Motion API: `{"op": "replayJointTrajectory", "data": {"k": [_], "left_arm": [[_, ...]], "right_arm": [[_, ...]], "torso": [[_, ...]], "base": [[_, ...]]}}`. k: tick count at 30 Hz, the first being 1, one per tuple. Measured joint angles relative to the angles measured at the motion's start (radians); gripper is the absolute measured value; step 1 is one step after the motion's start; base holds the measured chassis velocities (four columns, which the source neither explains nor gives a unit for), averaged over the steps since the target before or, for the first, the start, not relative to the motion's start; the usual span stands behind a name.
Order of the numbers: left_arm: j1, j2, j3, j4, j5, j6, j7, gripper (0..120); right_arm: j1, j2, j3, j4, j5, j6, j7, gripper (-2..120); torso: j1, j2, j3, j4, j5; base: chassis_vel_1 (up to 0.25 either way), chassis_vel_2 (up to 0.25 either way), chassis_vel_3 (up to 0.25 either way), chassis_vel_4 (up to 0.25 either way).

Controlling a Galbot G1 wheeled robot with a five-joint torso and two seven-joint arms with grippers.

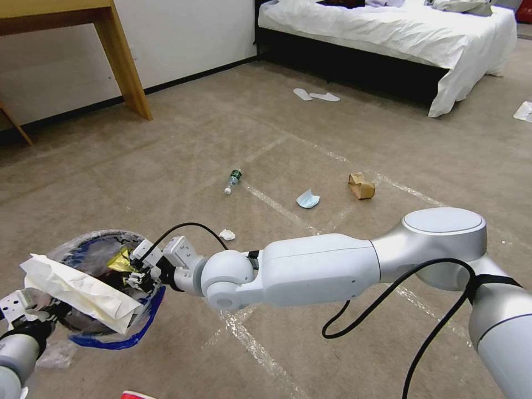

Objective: Pick up the trash bin and place the garbage on the floor into it.

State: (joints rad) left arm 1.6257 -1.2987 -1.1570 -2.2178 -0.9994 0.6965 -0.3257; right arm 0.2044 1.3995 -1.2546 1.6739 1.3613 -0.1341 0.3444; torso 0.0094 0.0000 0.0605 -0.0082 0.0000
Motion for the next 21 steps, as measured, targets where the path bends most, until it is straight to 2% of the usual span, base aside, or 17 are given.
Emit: {"op": "replayJointTrajectory", "data": {"k": [3, 4, 6, 8, 9, 10, 13, 21], "left_arm": [[0.0, -0.003, 0.001, 0.0, 0.0, 0.0, 0.0, 0], [0.0, -0.003, 0.001, 0.0, 0.0, 0.0, 0.0, 0], [0.0, -0.005, 0.001, 0.0, 0.0, 0.0, 0.0, 0], [0.0, -0.005, 0.001, 0.0, 0.0, 0.0, 0.0, 0], [0.0, -0.006, 0.001, 0.0, 0.0, 0.0, 0.0, 0], [0.0, -0.006, 0.001, 0.0, 0.0, 0.0, 0.0, 0], [0.004, -0.007, 0.0, -0.002, 0.0, 0.0, 0.0, 0], [0.006, -0.009, -0.002, -0.007, 0.0, 0.0, 0.001, 0]], "right_arm": [[0.001, 0.001, 0.001, 0.0, 0.0, 0.0, 0.0, 65], [0.001, 0.001, 0.001, 0.0, 0.0, 0.0, 0.0, 65], [0.002, 0.002, 0.002, -0.001, 0.0, 0.0, 0.0, 76], [0.002, 0.002, 0.002, -0.001, 0.0, 0.0, 0.0, 79], [0.002, 0.004, 0.003, -0.003, 0.0, 0.0, 0.0, 86], [0.002, 0.004, 0.003, -0.003, 0.0, 0.0, 0.0, 86], [0.003, 0.007, 0.006, -0.004, -0.002, 0.0, 0.0, 98], [0.0, 0.004, 0.079, 0.015, -0.001, 0.001, 0.013, 100]], "torso": [[0.0, 0.0, 0.0, 0.0, 0.0], [0.0, 0.0, 0.0, 0.0, 0.0], [0.0, 0.0, 0.0, 0.0, 0.0], [0.0, 0.0, 0.0, 0.0, 0.0], [0.0, 0.0, 0.0, 0.0, 0.0], [0.0, 0.0, 0.0, 0.0, 0.0], [0.0, 0.0, 0.0, 0.0, 0.0], [0.0, 0.0, 0.0, 0.0001, 0.0]], "base": [[0.0, 0.0, 0.0, 0.0], [0.0, 0.0, 0.0, 0.0], [0.0, 0.0, 0.0, 0.0], [0.0, 0.0, 0.0, 0.0], [0.0, 0.0, 0.0, 0.0], [0.0, 0.0, 0.0, 0.0], [0.0, 0.0, 0.0, 0.0], [0.0, 0.0, 0.0, 0.0]]}}
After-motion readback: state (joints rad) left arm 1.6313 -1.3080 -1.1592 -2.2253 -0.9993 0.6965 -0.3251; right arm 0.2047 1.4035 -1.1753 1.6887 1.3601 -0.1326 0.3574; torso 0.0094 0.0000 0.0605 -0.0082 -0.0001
